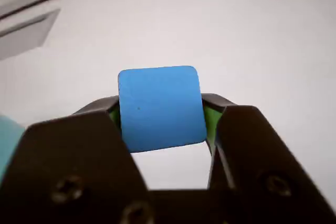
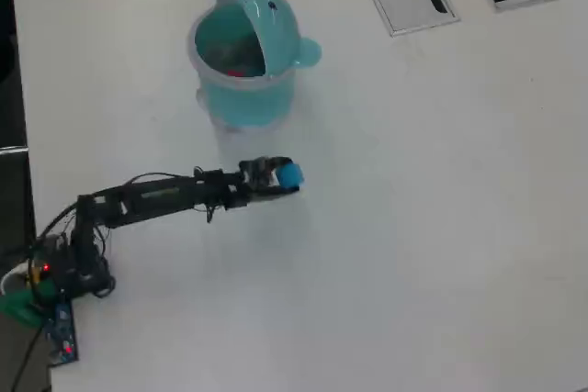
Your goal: Grasp RGB lego blocks and put them in the bin one by one.
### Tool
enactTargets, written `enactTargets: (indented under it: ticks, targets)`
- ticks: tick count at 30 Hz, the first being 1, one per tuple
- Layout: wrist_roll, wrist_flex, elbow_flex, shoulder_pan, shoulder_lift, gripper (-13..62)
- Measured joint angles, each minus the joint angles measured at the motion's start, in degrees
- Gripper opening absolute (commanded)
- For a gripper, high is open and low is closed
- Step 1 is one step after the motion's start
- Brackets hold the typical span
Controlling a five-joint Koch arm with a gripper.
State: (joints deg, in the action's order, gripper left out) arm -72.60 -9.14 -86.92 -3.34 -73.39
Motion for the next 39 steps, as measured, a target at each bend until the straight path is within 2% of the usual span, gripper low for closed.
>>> enactTargets:
  ticks: [16, 25, 39]
  targets:
    - [7.21, 3.87, -12.92, -14.06, -18.19, 11.5]
    - [8.88, 11.25, -19.07, -22.41, -22.68, 9.9]
    - [7.29, 16.52, -15.91, -33.66, -23.55, 7.1]
